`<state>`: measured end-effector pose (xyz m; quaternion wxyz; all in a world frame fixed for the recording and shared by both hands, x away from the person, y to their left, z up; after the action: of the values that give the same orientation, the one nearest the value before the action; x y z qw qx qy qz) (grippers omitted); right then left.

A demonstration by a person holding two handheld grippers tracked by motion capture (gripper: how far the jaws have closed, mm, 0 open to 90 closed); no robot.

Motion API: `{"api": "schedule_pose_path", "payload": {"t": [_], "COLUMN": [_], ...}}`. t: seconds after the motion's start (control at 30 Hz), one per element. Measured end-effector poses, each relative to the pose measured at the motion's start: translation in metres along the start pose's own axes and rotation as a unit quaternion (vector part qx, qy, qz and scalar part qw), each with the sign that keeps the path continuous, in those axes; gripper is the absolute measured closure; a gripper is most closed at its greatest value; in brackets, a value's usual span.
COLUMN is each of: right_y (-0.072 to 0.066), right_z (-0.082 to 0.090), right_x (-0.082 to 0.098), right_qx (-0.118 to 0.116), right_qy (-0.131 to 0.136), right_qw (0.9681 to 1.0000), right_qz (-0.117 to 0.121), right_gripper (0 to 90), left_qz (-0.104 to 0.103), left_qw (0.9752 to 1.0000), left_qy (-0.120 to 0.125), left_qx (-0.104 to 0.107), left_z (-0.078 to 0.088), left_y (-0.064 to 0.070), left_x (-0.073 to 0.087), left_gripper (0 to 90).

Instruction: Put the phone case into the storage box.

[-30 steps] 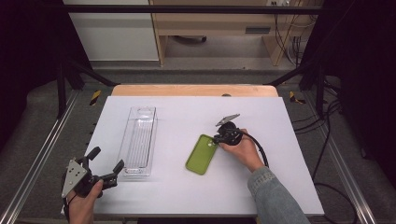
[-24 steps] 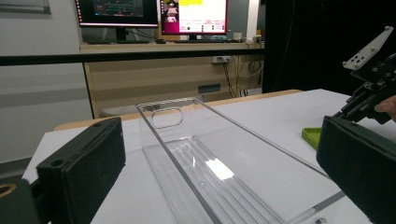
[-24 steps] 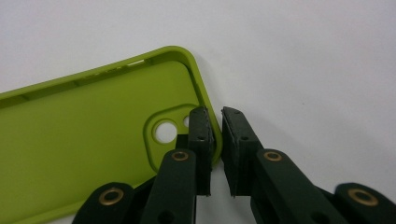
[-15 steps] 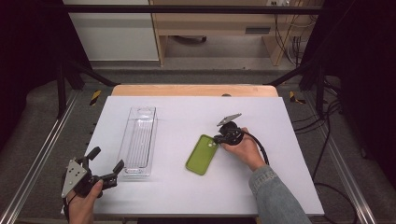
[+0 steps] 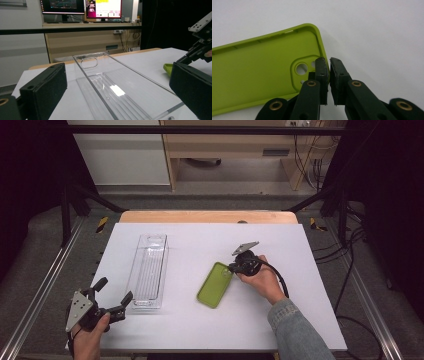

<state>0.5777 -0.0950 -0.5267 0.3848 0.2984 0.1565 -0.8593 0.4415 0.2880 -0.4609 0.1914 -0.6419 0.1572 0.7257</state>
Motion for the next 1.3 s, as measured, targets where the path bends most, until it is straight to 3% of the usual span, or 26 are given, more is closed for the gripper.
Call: {"api": "schedule_pose_path", "payload": {"t": [0.3, 0.5, 0.67, 0.93, 1.3], "right_y": [-0.009, -0.013, -0.016, -0.021, -0.025], "right_z": [0.021, 0.032, 0.042, 0.054, 0.079], "right_x": [-0.012, -0.017, -0.017, -0.019, -0.029], "right_qx": [0.017, 0.039, 0.062, 0.080, 0.126], "right_qy": [0.029, 0.035, 0.038, 0.046, 0.067], "right_qw": [0.9991, 0.9978, 0.9956, 0.9926, 0.9823], "right_qz": [0.023, 0.041, 0.059, 0.079, 0.121], "right_gripper": [88.0, 87.9, 87.9, 87.9, 87.9], "left_qz": [0.003, 0.007, 0.014, 0.013, -0.017], "left_qw": [1.0000, 1.0000, 0.9997, 0.9993, 0.9979], "left_qy": [0.004, 0.003, -0.016, -0.033, -0.063], "left_qx": [0.000, 0.001, -0.013, -0.013, 0.006], "left_z": [0.001, 0.003, 0.005, 0.004, -0.014], "left_y": [0.001, 0.003, 0.005, 0.016, 0.046], "left_x": [-0.002, -0.004, -0.003, -0.011, -0.041], "left_gripper": [0.9, 0.9, 1.2, 1.8, 1.8]}}
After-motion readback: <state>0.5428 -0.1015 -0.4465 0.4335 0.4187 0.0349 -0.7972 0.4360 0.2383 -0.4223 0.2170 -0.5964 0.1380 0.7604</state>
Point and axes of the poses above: each handheld gripper's, and its own axes: z roughly backward along the jaws, x roughly out of its underside, y roughly to its right, the point moved 7 cm from there along -z, roughly forward along the jaws, and after that the axes turned 3 degrees about -y, right-handed, at the moved point
